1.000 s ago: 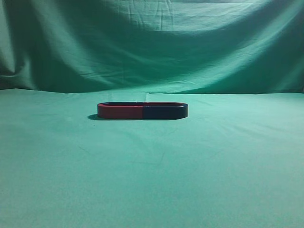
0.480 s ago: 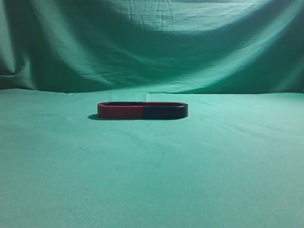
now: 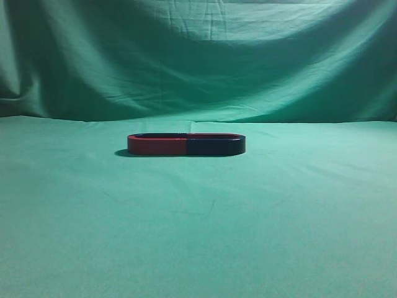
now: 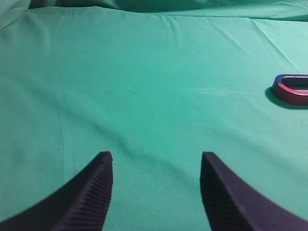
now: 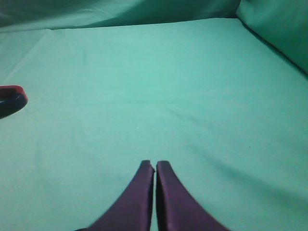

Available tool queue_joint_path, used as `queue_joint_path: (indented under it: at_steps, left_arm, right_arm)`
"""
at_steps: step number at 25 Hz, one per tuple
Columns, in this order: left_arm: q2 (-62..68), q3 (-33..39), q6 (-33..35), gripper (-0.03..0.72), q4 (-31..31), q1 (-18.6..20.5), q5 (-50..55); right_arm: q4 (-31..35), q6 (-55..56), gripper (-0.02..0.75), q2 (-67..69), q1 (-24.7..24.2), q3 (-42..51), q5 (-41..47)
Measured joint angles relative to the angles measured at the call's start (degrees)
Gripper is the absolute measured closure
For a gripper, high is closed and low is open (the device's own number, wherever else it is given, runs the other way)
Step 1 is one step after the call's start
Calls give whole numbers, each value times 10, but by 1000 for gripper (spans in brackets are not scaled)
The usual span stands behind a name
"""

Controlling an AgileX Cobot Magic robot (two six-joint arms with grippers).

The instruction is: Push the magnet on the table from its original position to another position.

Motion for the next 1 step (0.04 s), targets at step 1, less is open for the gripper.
queue_joint_path:
  at_steps: [1]
  left_arm:
    - [0,0,0,316,0,0,0]
  right_arm:
    - [0,0,738,0,0,0,0]
